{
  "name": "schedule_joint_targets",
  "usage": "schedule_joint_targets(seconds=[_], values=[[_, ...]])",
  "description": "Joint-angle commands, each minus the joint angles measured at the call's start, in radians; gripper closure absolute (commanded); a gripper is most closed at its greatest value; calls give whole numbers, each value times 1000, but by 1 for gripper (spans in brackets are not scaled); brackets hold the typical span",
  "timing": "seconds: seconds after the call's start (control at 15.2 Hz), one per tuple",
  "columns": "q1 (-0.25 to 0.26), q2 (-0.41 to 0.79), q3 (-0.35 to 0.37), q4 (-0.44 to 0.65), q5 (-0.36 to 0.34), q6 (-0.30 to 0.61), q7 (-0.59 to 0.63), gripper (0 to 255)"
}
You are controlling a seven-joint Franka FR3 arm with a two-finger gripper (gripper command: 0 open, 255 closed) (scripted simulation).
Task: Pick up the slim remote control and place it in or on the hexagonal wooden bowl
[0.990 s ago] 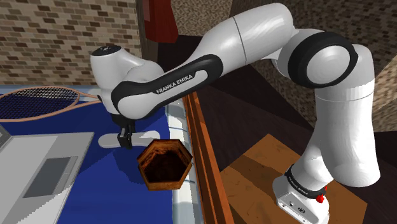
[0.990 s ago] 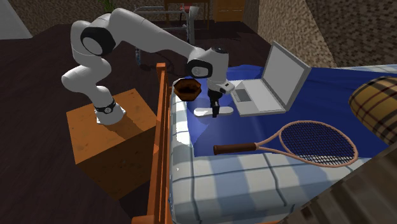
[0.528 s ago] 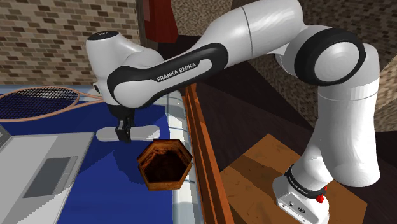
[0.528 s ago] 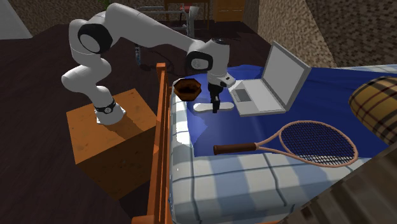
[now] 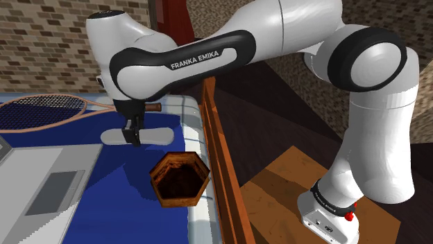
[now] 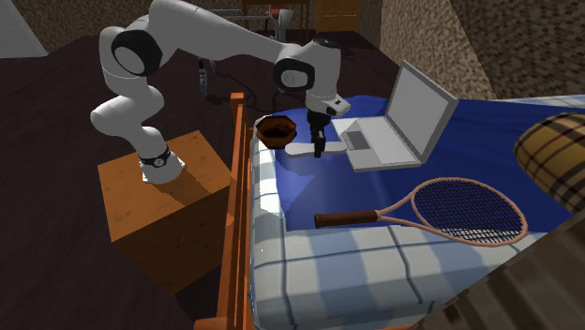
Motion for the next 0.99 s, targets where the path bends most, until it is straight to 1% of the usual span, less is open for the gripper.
schedule_joint_targets(seconds=[0.0, 0.92], values=[[1, -6, 2, 17, 3, -23, -1, 255], [13, -19, 8, 187, 11, -204, -14, 255]])
